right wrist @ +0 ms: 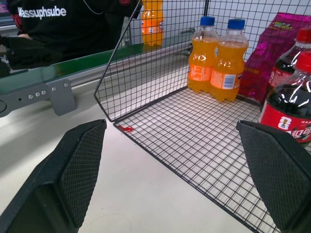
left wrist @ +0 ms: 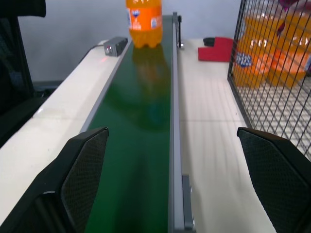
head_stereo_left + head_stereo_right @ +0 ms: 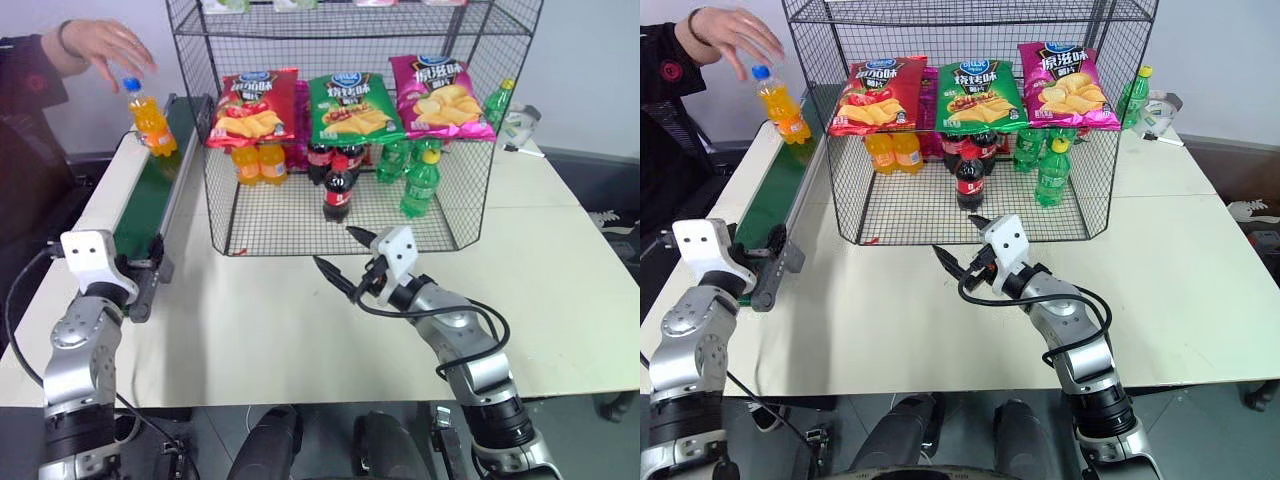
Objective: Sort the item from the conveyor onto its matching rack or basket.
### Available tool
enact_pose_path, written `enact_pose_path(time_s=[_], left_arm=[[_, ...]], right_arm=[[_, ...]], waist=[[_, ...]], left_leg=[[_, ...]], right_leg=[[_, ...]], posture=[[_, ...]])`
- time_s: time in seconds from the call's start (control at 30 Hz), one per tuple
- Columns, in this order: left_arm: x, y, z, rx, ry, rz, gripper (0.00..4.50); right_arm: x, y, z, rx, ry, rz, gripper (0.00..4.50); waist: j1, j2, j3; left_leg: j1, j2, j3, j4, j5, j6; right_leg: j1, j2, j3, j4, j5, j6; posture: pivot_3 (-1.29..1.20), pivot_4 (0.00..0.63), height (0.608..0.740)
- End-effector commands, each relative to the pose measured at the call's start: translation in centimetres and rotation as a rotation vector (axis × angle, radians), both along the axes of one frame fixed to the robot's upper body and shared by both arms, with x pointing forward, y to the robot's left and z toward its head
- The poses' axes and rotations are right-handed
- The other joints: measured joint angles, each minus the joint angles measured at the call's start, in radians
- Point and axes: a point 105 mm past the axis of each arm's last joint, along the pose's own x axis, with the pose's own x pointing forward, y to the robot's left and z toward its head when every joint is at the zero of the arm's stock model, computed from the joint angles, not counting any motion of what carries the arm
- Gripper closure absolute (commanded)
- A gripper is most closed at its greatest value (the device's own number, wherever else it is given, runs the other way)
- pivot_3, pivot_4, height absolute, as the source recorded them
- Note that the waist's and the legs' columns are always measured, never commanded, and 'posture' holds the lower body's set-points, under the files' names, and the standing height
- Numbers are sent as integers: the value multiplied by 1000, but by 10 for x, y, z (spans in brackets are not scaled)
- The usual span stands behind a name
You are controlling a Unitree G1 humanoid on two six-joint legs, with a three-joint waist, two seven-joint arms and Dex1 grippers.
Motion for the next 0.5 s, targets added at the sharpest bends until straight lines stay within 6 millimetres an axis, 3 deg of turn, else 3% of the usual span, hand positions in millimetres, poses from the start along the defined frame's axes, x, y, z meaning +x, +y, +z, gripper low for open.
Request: enact_pose_path(time_s=[0.03,0.2,0.5], left_arm=[[-1,7,12,18,-47,29,63],[1,8,14,25,-52,36,63],[-5,26,38,34,-144,52,63]], right_arm=[[-5,6,17,45,-50,30,0],[-5,6,17,48,-47,35,0],[-5,8,21,64,-56,55,0]], waist=[[0,0,0],[0,0,0],[-1,0,0]], left_leg=[[0,0,0,0,0,0],[0,0,0,0,0,0],[0,0,0,0,0,0]], right_leg=[[0,0,0,0,0,0],[0,0,0,0,0,0],[0,0,0,0,0,0]], posture=[[0,150,740],[0,150,740],[0,150,740]])
